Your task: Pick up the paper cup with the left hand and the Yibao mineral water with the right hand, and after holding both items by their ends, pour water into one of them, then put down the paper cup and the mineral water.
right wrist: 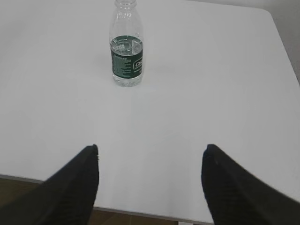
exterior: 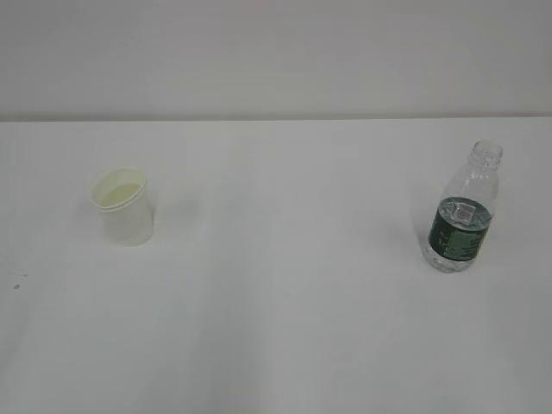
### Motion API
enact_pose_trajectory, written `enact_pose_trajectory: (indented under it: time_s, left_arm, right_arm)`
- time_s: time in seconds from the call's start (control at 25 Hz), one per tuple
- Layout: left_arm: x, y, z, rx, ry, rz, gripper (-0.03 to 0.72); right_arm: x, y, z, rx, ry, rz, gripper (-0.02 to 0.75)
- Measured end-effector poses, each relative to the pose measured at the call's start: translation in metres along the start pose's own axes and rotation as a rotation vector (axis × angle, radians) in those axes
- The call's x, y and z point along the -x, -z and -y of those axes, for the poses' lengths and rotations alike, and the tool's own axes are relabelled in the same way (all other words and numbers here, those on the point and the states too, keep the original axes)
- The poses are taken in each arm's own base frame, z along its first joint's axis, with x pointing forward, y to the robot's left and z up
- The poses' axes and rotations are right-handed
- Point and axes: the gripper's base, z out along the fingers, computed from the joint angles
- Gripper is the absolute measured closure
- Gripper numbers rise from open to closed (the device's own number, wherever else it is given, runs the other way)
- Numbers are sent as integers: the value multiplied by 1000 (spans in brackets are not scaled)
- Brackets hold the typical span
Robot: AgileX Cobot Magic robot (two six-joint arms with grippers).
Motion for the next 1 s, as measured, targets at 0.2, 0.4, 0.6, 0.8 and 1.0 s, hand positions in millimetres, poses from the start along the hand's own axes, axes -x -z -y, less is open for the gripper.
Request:
enact_pose_trajectory:
  time_s: [0.2,0.4,0.6,0.8,1.0]
  left_arm:
    - [0,0,-3,33,-33,1,246]
    - [0,0,-7,77,-31,0,242]
    - [0,1,-11,121,-19,2,241]
    - [0,1,-11,124,-12,2,239]
    - [0,1,-11,124,-13,2,240]
  right_arm:
    - [0,0,0,0,0,0,220]
    - [0,0,0,0,0,0,220]
    - [0,0,2,-18,-12,-1,220]
    - [0,0,6,-63,-55,-3,220]
    - [-1,0,8,-93,-95,-1,220]
